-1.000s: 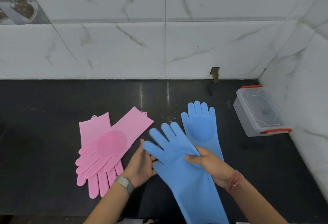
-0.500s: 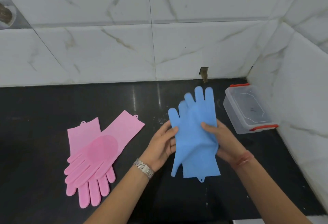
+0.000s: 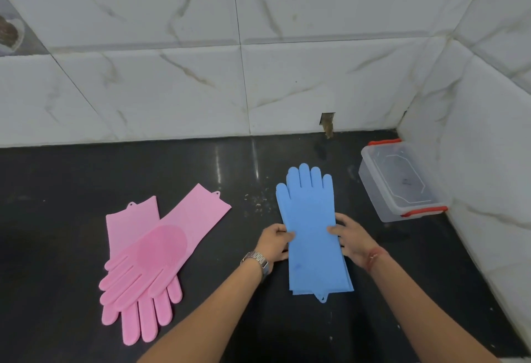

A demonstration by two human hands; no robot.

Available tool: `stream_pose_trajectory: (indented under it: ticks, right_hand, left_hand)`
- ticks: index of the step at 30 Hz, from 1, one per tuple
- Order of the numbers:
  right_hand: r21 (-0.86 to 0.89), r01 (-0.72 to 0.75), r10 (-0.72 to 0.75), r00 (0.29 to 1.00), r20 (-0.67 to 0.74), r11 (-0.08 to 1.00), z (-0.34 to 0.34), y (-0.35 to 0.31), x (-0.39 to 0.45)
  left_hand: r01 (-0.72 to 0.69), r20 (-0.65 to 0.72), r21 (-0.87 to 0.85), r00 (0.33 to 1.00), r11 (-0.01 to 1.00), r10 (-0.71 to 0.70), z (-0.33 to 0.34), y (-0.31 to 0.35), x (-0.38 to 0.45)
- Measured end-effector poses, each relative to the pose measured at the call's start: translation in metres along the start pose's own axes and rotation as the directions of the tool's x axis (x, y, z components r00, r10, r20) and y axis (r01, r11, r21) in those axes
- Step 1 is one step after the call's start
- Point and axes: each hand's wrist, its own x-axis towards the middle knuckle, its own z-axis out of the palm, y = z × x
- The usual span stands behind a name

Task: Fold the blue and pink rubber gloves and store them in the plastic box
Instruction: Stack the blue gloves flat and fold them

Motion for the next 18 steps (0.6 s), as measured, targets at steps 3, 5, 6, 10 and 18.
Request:
stream_pose_trajectory:
  ticks: [3, 5, 6, 10, 18]
  right_hand:
    - [-0.022, 0.052, -0.053, 0.997, -0.052, 0.998, 0.004, 0.000, 0.000]
    - [-0.031, 0.079, -0.081, 0.993, -0.084, 0.996, 0.005, 0.001, 0.000]
    - [-0.039, 0.086, -0.089, 0.991, -0.095, 0.996, 0.005, 0.003, 0.001]
    - [-0.083, 0.119, -0.129, 0.983, -0.130, 0.989, 0.006, 0.007, 0.002]
    - [-0.185, 0.173, -0.202, 0.968, -0.150, 0.967, 0.011, 0.016, 0.005]
  left_hand:
    - [-0.032, -0.053, 0.070, 0.998, 0.997, 0.036, 0.003, -0.004, 0.005]
    - [-0.043, -0.070, 0.102, 0.996, 0.994, 0.051, 0.004, -0.004, 0.007]
    - [-0.046, -0.072, 0.097, 0.996, 0.994, 0.053, 0.004, -0.004, 0.008]
    - [-0.051, -0.086, 0.099, 0.995, 0.994, 0.059, 0.004, -0.006, 0.013]
    - [-0.109, -0.136, 0.335, 0.977, 0.936, 0.162, 0.003, -0.008, 0.016]
